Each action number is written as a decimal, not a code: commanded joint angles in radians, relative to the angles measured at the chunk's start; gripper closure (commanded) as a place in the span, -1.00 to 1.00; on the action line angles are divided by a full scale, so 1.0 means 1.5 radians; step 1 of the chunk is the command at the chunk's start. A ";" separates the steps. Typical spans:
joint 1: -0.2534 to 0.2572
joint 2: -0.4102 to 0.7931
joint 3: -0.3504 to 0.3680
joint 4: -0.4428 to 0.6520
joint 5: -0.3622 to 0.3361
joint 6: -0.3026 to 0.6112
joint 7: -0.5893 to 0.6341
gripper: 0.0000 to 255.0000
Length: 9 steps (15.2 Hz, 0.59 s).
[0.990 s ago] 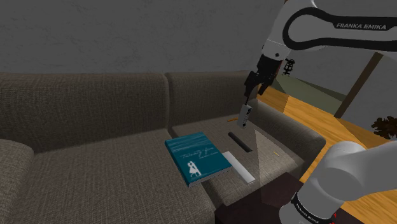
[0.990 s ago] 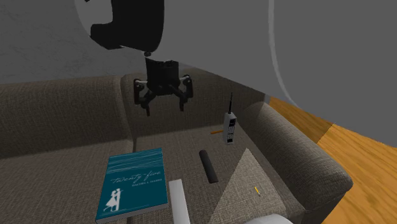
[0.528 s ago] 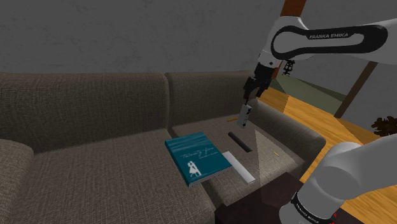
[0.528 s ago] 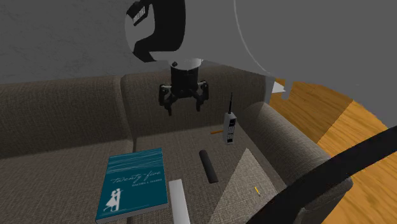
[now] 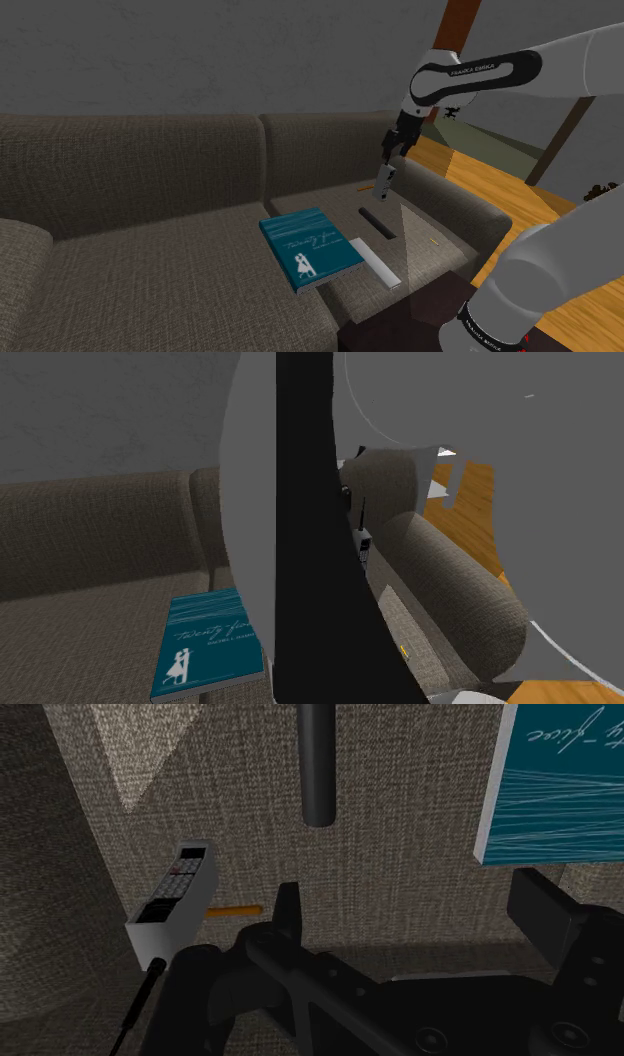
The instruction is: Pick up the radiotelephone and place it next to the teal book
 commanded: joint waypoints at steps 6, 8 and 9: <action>-0.019 0.149 -0.063 0.080 0.025 0.062 -0.088 -1.00; -0.026 0.195 -0.077 0.110 0.040 0.075 -0.115 -1.00; -0.030 0.218 -0.083 0.126 0.049 0.081 -0.129 -1.00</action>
